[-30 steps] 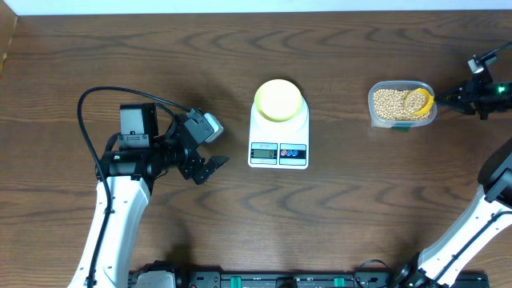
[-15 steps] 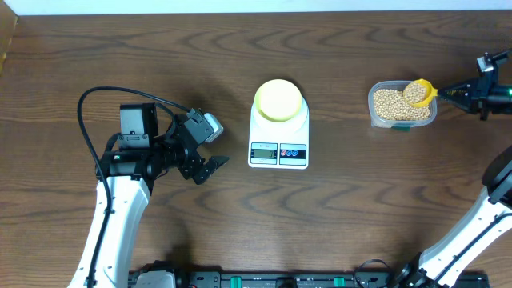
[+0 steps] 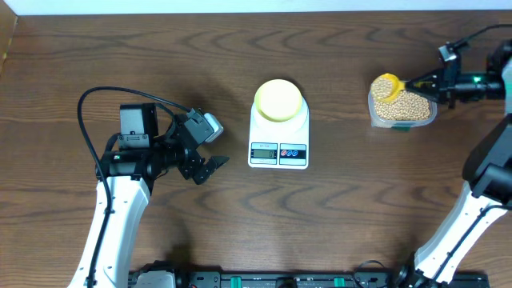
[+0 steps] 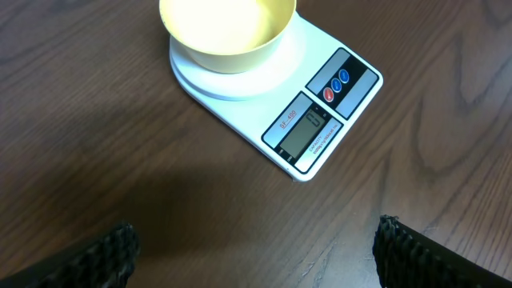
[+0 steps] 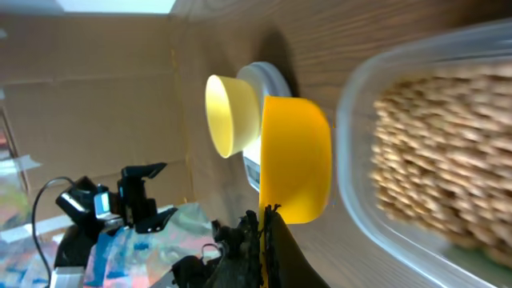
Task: Scoop item into bowl and weigh 50g on scale
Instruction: 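Carry the filled scoop left over the yellow bowl on the scale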
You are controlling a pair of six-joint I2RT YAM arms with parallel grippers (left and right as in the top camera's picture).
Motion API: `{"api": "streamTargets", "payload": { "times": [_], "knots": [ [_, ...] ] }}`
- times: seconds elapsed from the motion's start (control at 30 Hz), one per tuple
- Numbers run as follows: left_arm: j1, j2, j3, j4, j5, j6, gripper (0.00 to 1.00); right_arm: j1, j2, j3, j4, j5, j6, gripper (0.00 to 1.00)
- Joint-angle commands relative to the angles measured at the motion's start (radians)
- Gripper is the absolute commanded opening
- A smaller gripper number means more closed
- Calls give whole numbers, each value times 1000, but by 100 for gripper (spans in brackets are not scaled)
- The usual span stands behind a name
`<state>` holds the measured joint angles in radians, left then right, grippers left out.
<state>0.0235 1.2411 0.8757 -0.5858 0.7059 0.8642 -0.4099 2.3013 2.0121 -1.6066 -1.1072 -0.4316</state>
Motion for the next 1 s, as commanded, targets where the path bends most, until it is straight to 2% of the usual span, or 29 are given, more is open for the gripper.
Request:
{"api": "streamTargets", "payload": {
  "times": [0.0, 0.13, 0.3, 0.43, 0.5, 0.9, 0.97],
  "knots": [
    [4, -12, -6, 0, 19, -1, 95, 52, 13, -4, 0, -91, -18, 1],
    [4, -12, -6, 0, 19, -1, 95, 110, 13, -4, 6, -143, -17, 1],
    [4, -12, -6, 0, 19, -1, 95, 194, 13, -4, 73, -156, 71, 1],
    [4, -12, -6, 0, 19, -1, 95, 316, 13, -4, 257, -156, 275, 1],
    [4, -12, -6, 0, 19, -1, 95, 348, 13, -4, 311, -156, 327, 1],
    [4, -12, -6, 0, 19, -1, 95, 490, 13, -3, 575, -113, 575, 1],
    [4, -12, -6, 0, 19, -1, 95, 505, 13, -2, 577, -86, 574, 1]
  ]
}}
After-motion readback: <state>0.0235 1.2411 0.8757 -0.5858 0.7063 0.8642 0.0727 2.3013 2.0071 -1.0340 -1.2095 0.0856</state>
